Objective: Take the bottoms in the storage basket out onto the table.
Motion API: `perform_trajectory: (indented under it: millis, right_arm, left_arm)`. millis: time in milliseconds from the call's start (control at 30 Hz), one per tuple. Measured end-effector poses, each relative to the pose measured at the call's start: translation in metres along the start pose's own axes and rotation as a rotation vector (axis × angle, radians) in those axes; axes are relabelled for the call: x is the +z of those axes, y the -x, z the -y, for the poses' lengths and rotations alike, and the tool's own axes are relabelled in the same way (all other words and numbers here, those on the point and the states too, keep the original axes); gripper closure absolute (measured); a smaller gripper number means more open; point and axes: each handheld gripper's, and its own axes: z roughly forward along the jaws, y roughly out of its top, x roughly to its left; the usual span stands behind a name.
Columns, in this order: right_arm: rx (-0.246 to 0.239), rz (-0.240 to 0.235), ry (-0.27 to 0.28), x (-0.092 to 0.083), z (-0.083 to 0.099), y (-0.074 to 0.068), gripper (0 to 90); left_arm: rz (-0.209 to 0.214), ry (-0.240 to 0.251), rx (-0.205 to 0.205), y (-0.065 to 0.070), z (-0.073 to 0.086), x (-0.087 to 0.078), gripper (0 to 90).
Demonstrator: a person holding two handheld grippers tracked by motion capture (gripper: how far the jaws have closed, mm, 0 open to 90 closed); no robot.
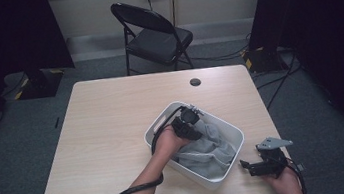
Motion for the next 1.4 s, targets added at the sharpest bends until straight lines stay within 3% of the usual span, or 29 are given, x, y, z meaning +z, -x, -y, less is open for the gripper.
perform_trajectory:
  millis: [100, 167, 500, 833, 1400]
  right_arm:
    - [0.000, 0.000, 0.000, 0.000, 0.000, 0.000, 10.3]
    - [0.000, 0.000, 0.000, 0.000, 0.000, 0.000, 10.3]
    - [0.000, 0.000, 0.000, 0.000, 0.000, 0.000, 10.3]
    - [0.001, 0.001, 0.000, 0.000, 0.000, 0.000, 10.3]
    - [0.002, 0.004, 0.001, 0.000, 0.000, 0.000, 10.3]
  left_arm:
    - [-0.007, 0.030, 0.012, 0.001, -0.001, -0.010, 71.4]
    - [0.000, 0.062, -0.002, 0.001, -0.002, -0.018, 71.4]
    - [0.007, 0.075, -0.027, 0.002, -0.015, -0.043, 72.6]
    - [-0.006, 0.112, -0.048, 0.000, -0.028, -0.079, 72.8]
    - [-0.021, 0.149, -0.044, -0.001, -0.055, -0.130, 73.0]
